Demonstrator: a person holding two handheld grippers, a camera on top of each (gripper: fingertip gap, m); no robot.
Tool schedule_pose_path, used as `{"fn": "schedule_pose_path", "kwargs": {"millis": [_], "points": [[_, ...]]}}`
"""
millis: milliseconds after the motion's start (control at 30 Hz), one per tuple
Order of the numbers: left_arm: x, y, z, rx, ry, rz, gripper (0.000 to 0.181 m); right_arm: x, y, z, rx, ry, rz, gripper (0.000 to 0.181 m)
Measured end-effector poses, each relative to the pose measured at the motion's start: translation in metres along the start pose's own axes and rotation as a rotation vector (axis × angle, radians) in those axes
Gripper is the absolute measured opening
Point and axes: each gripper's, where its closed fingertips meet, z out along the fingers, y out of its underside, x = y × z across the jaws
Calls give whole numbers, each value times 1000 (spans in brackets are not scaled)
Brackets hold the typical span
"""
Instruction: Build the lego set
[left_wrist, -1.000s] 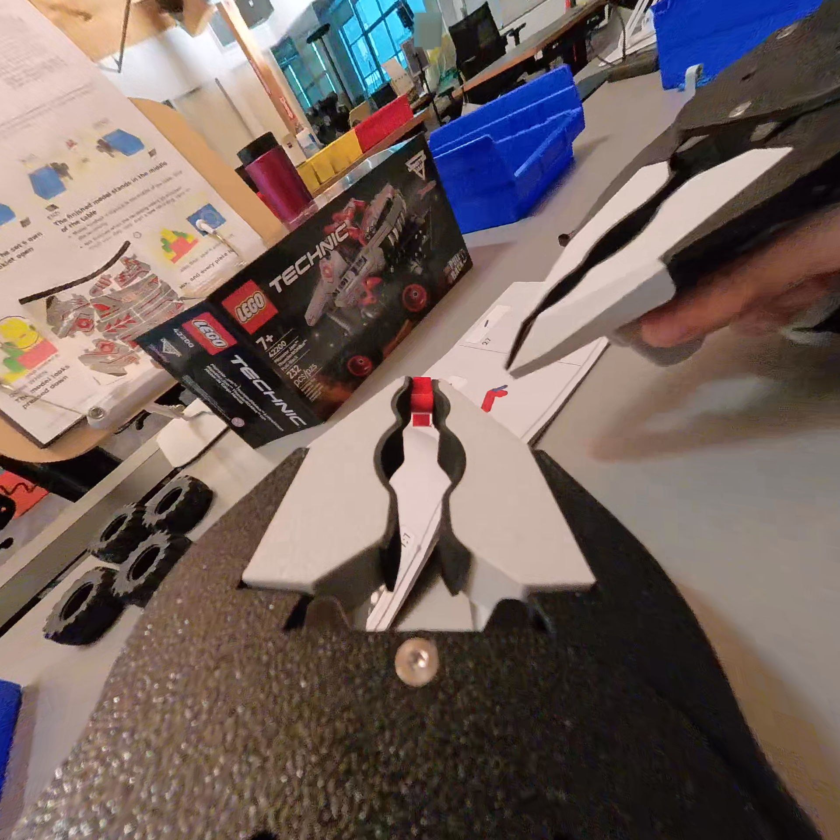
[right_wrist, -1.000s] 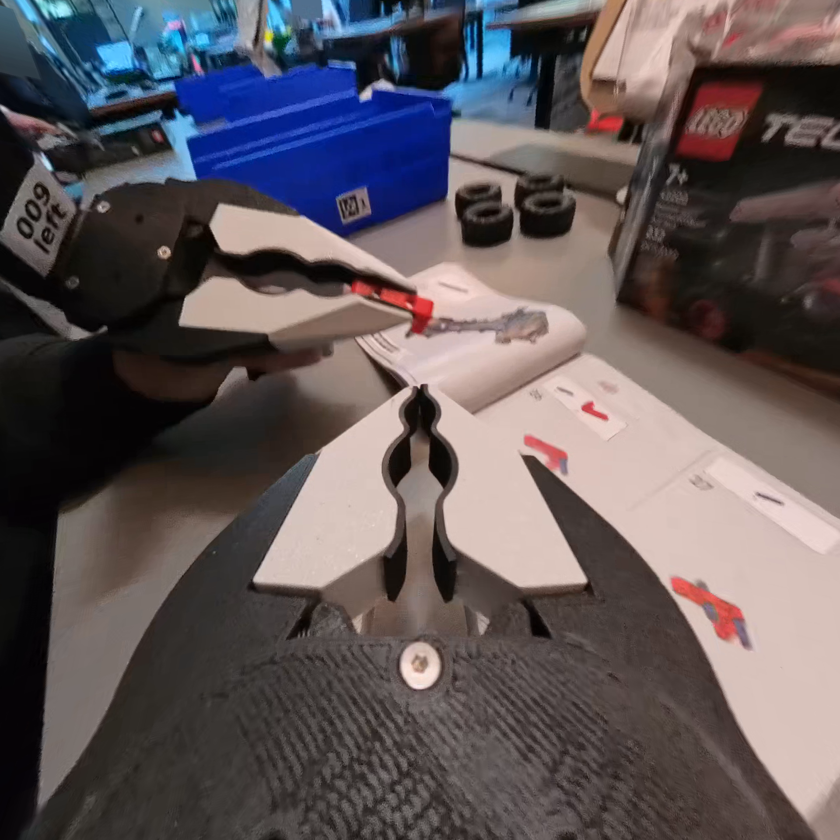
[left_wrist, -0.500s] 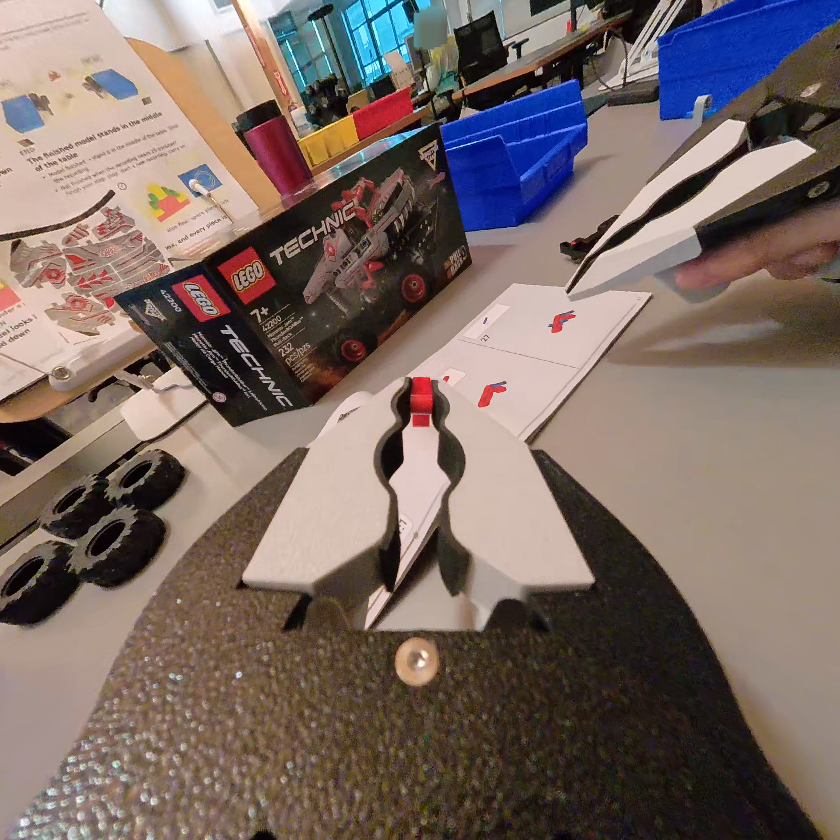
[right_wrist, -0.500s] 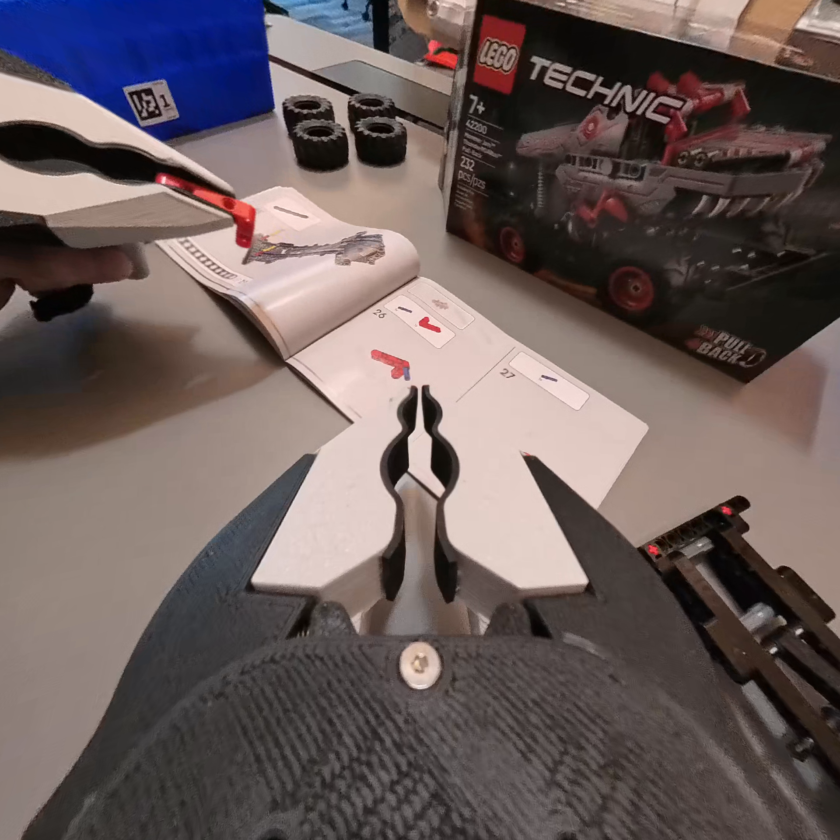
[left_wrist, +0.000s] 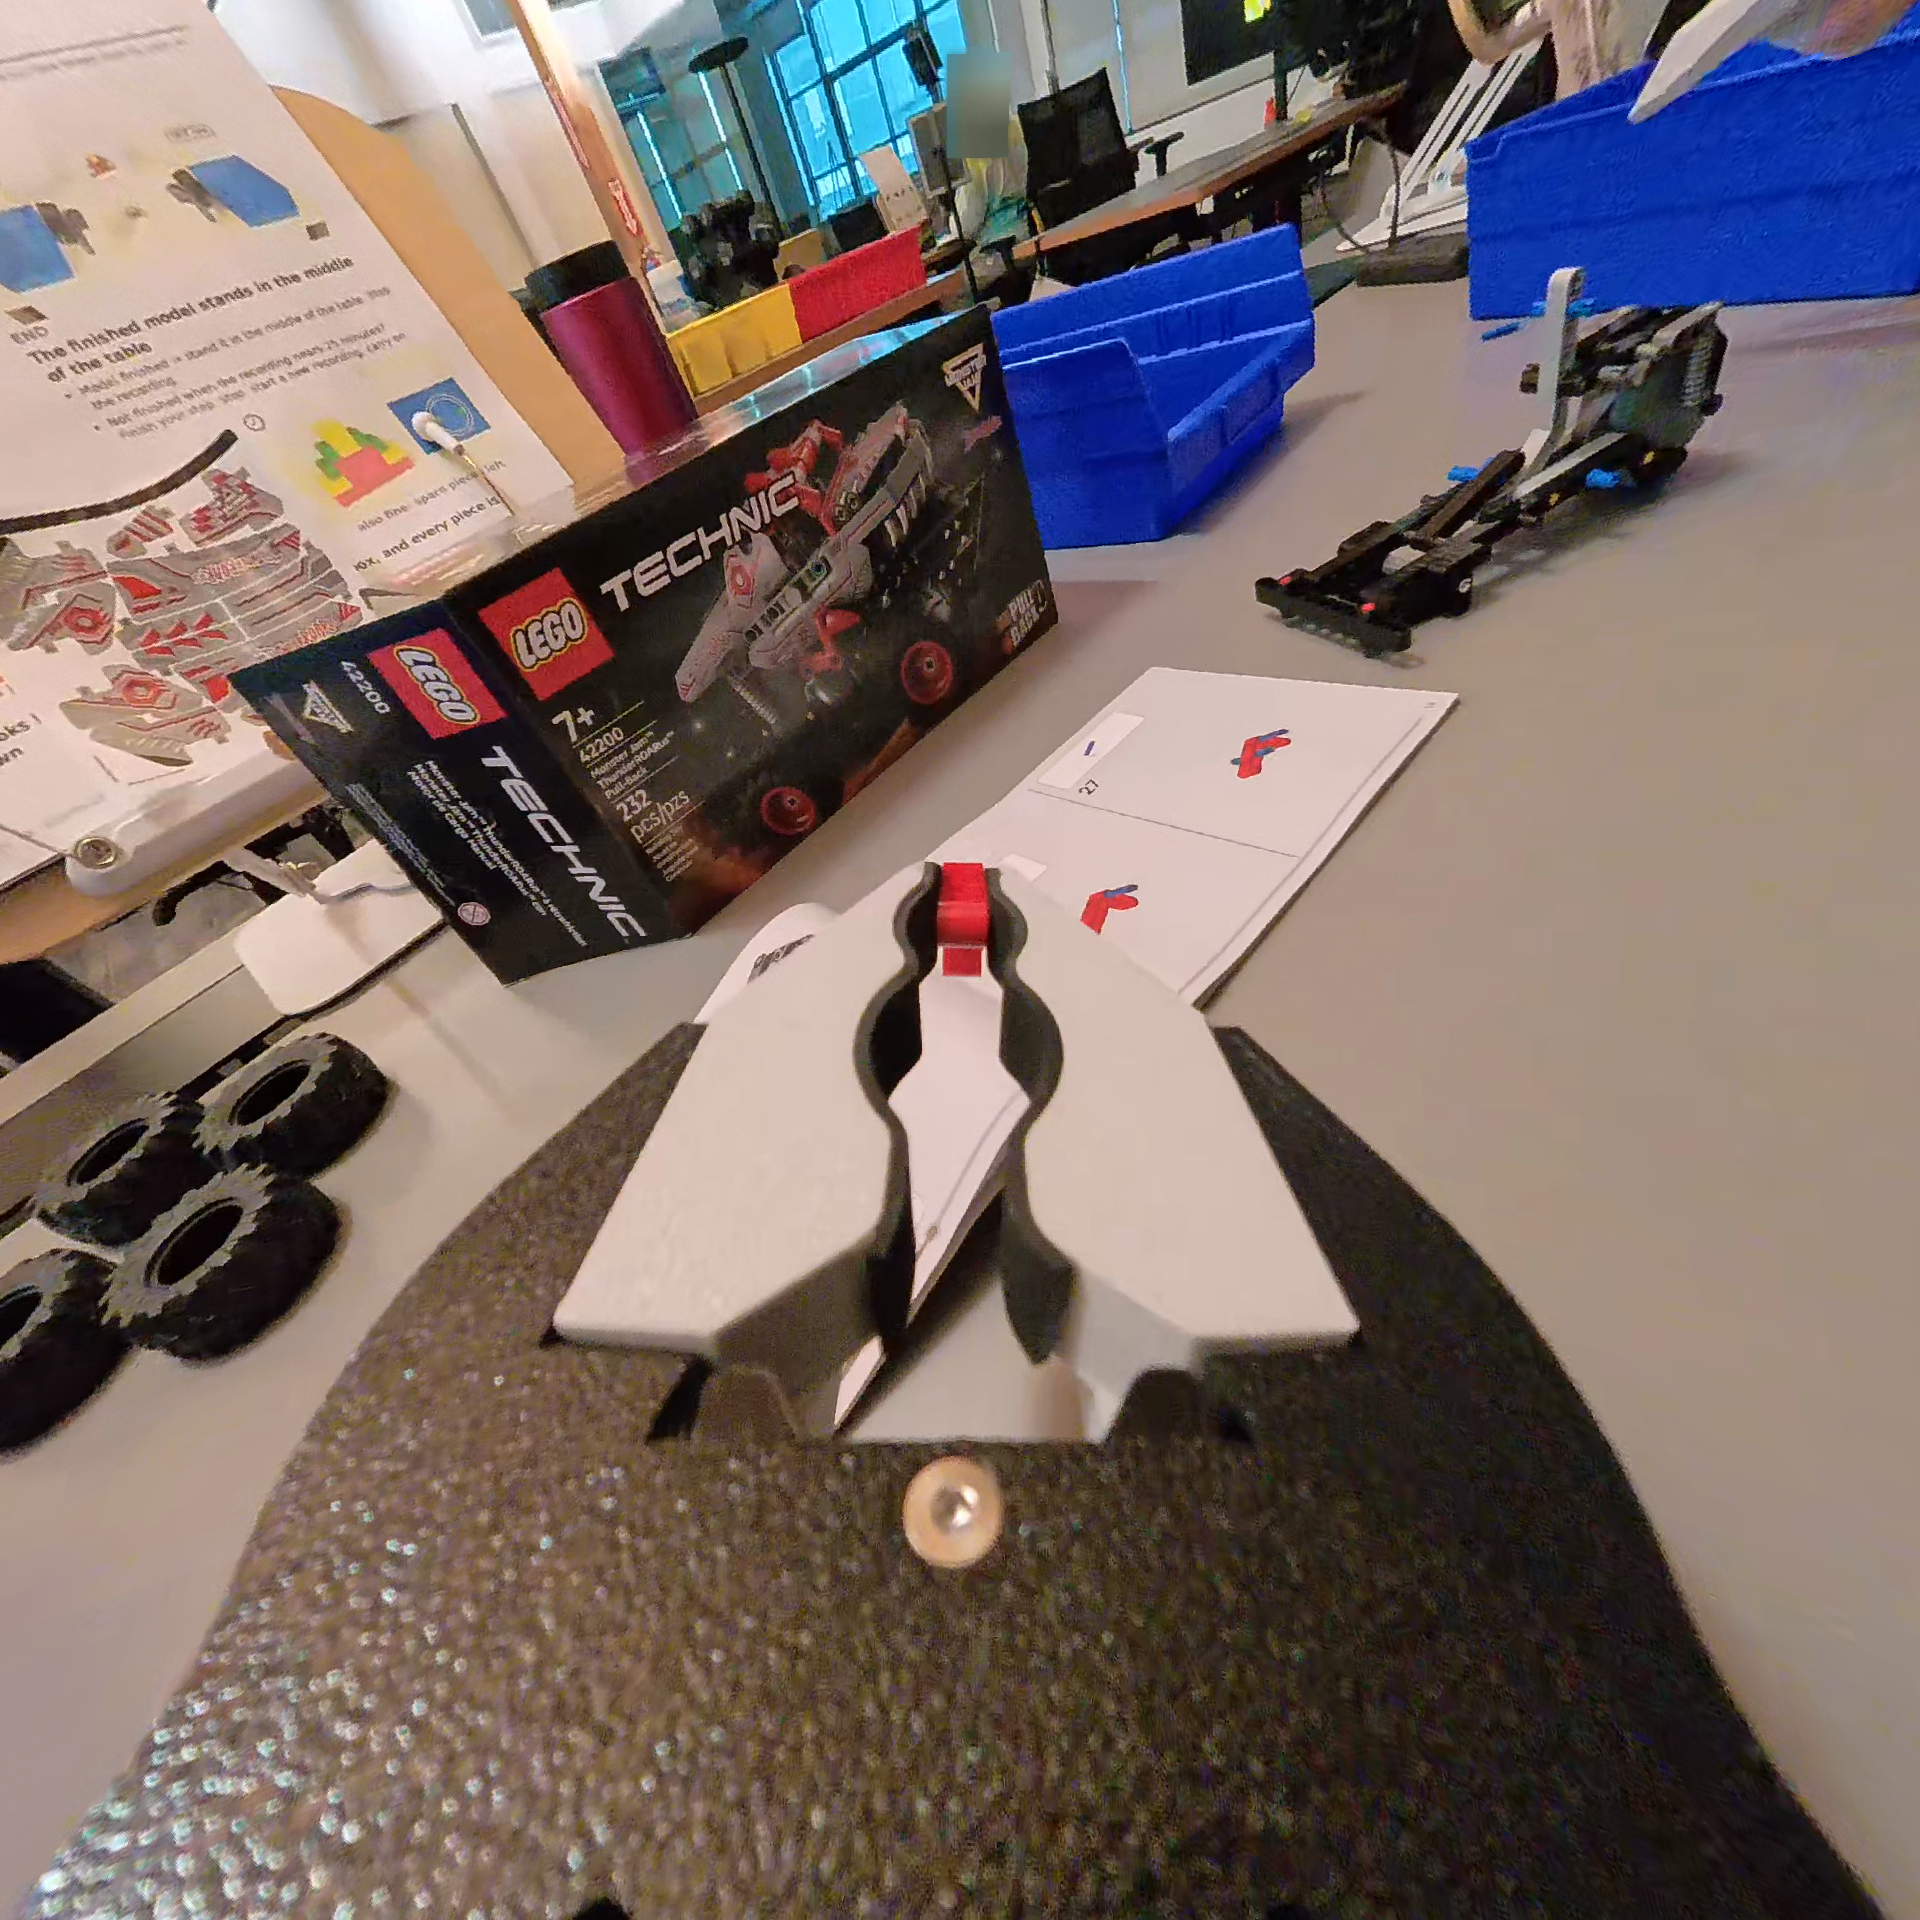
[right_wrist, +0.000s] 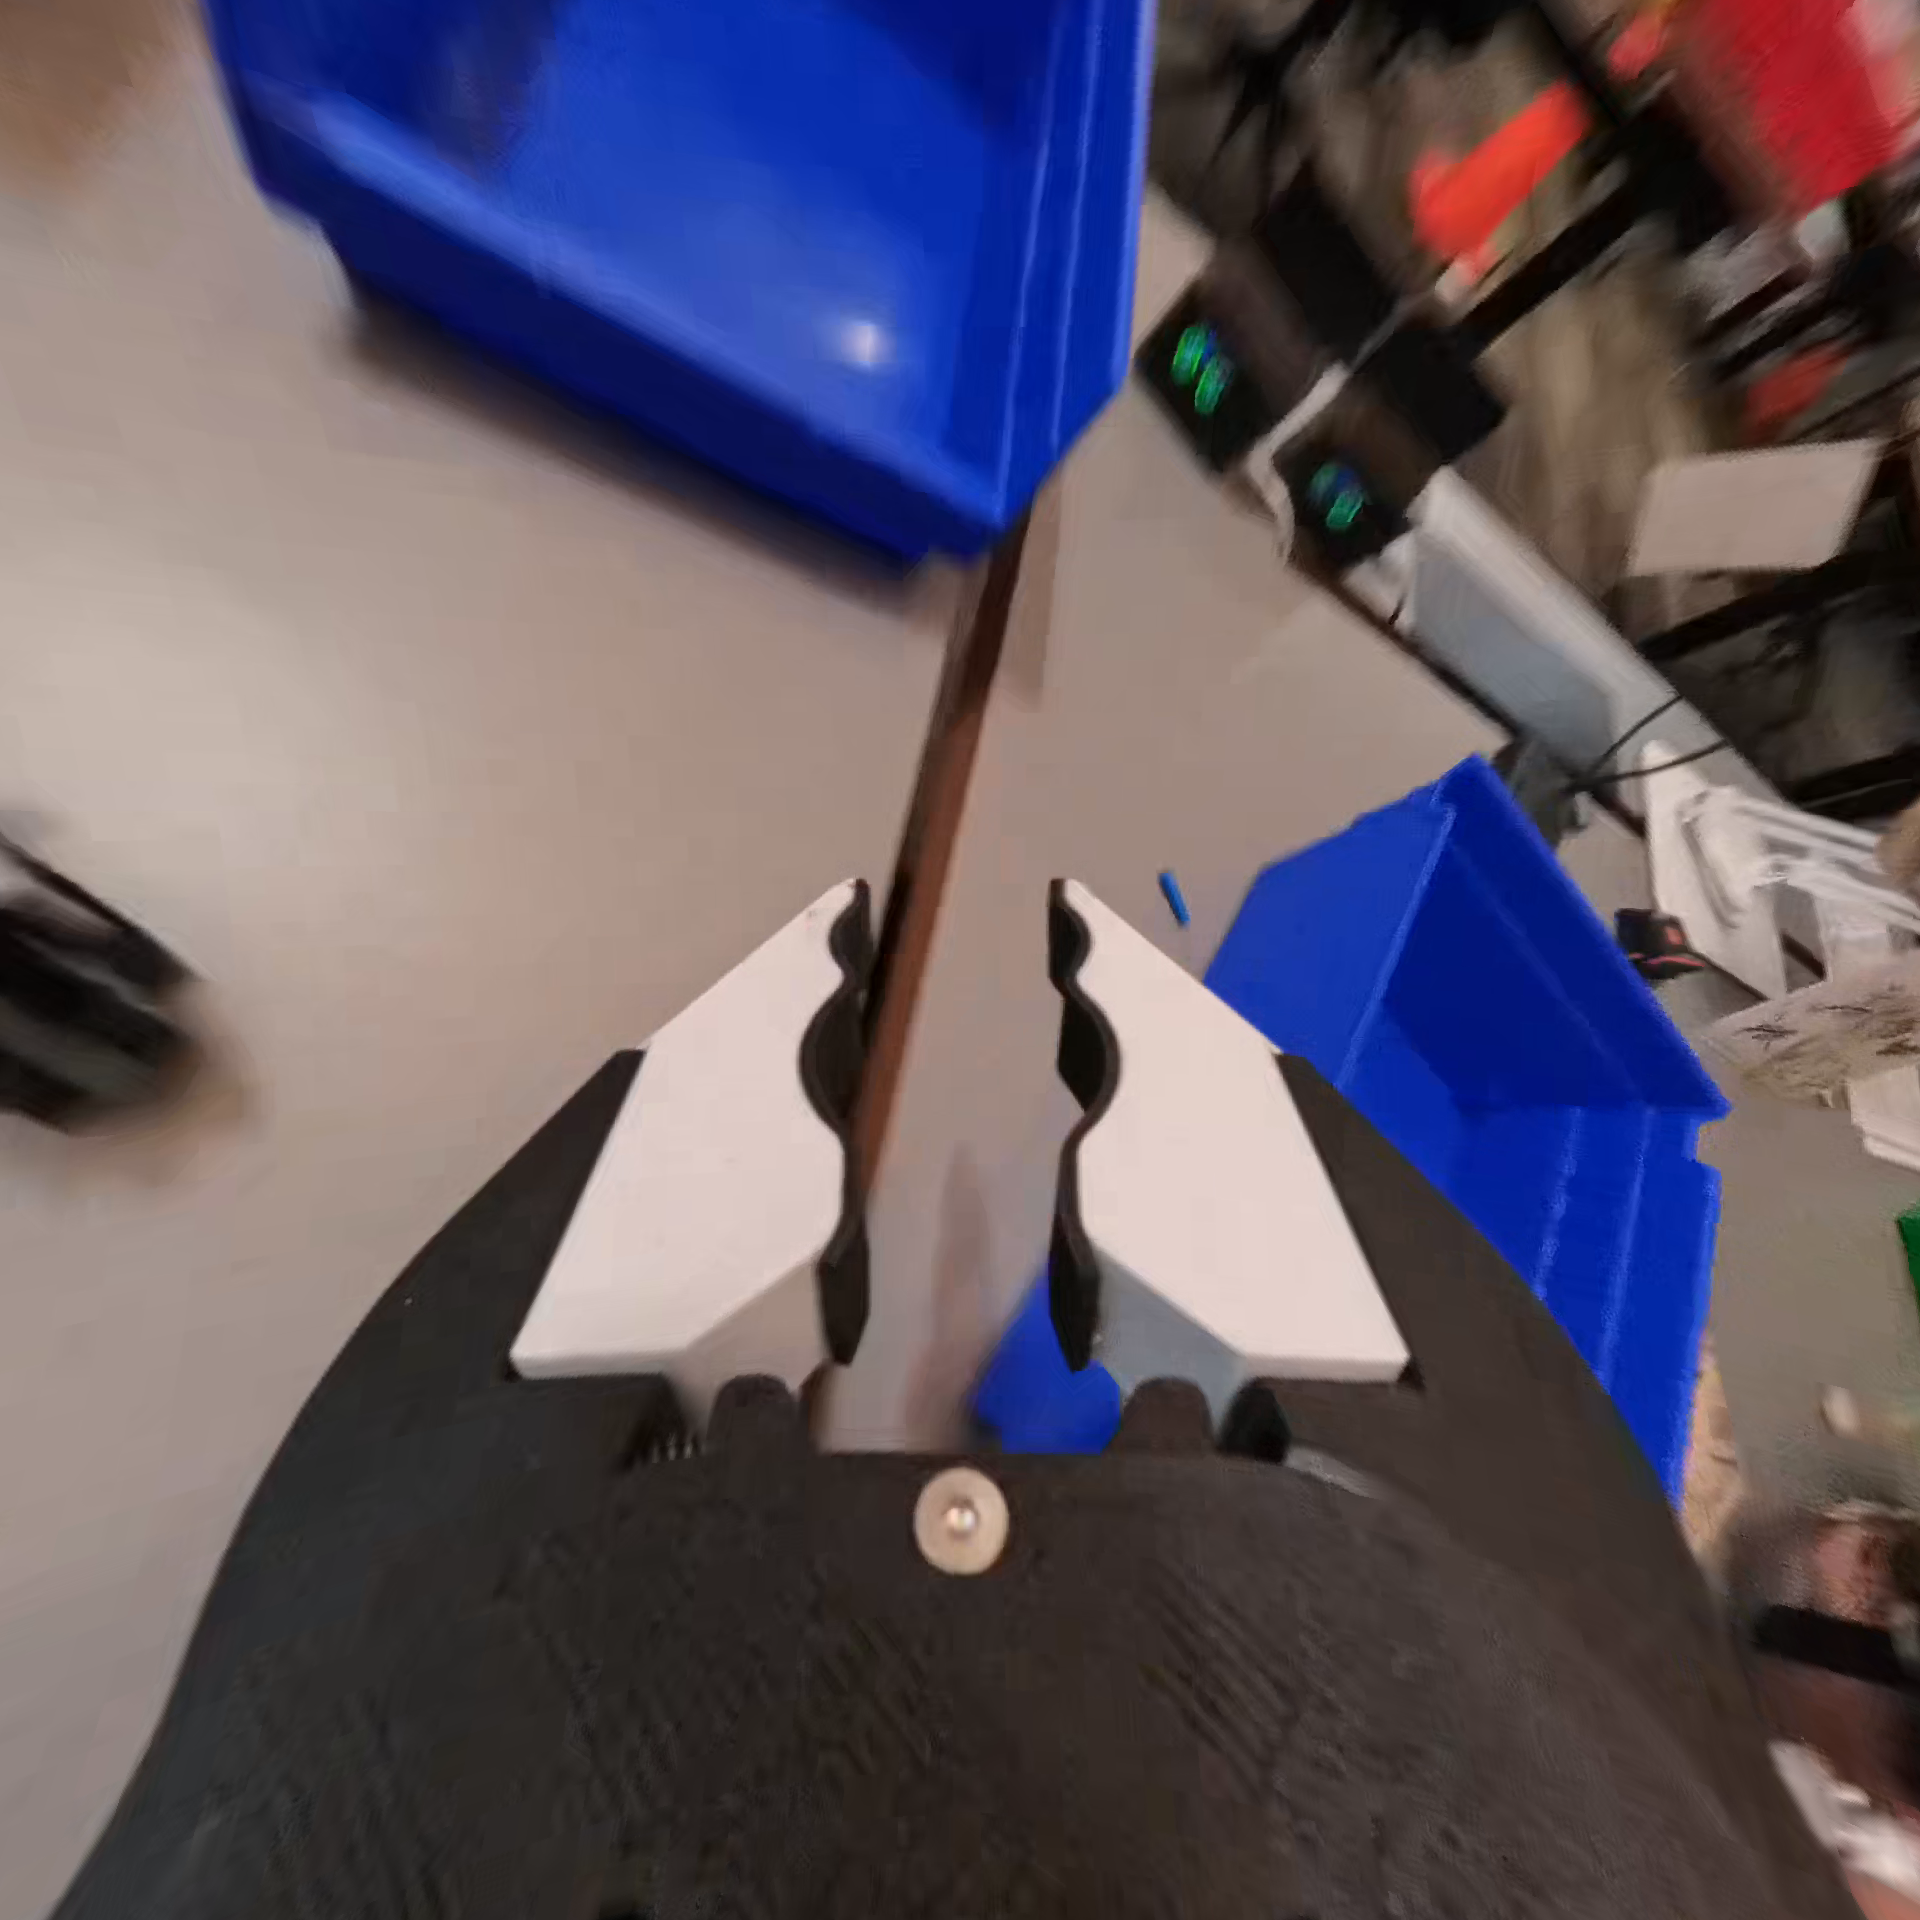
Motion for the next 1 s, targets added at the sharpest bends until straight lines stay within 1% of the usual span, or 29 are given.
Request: {"fn": "schedule_pose_path", "kwargs": {"millis": [33,100,167,200,267,333,367,400,467,500,567,600,633,667,700,733,767,833,933,1000], "points": [[0,1,0,-1,2,-5,5,10,11,13,-74,-55,-68,44],[-1,1,0,1,8,-23,5,35,20,37,-183,-110,-156,55],[-1,2,1,6,20,-45,5,53,24,59,-312,-202,-142,67],[1,1,2,11,33,-57,4,58,22,68,-358,-253,-133,64],[1,0,4,25,46,-82,5,63,15,90,-411,-328,-149,53],[1,-1,5,35,57,-100,5,56,26,112,-541,-453,-148,47],[0,-1,5,38,59,-98,5,58,36,123,-624,-471,-160,44],[-1,-2,5,39,56,-93,5,68,45,135,-695,-434,-177,41],[-5,-2,5,34,32,-70,5,83,51,154,-762,-377,-221,36],[-8,-2,5,33,19,-50,5,89,52,161,-781,-363,-248,41],[-11,-3,5,31,0,-19,5,103,59,166,-871,-329,-298,51],[-10,-3,6,29,2,-11,5,107,64,166,-925,-328,-310,54],[-9,-3,7,26,10,-5,5,107,69,165,-975,-345,-319,63],[-8,-3,9,24,18,-1,5,110,74,165,-1018,-352,-353,63],[-6,-3,10,23,25,2,5,115,77,167,-1047,-347,-402,55],[-5,-4,12,23,33,3,5,119,79,170,-1065,-341,-437,54],[-5,-4,13,24,39,2,5,120,80,174,-1074,-348,-450,56],[-6,-6,14,26,35,-4,5,123,79,181,-1074,-351,-488,65],[-14,-6,12,28,7,-17,5,128,84,180,-1133,-380,-529,58],[-18,-4,10,27,-4,-28,5,131,88,181,-1161,-396,-581,60]]}}
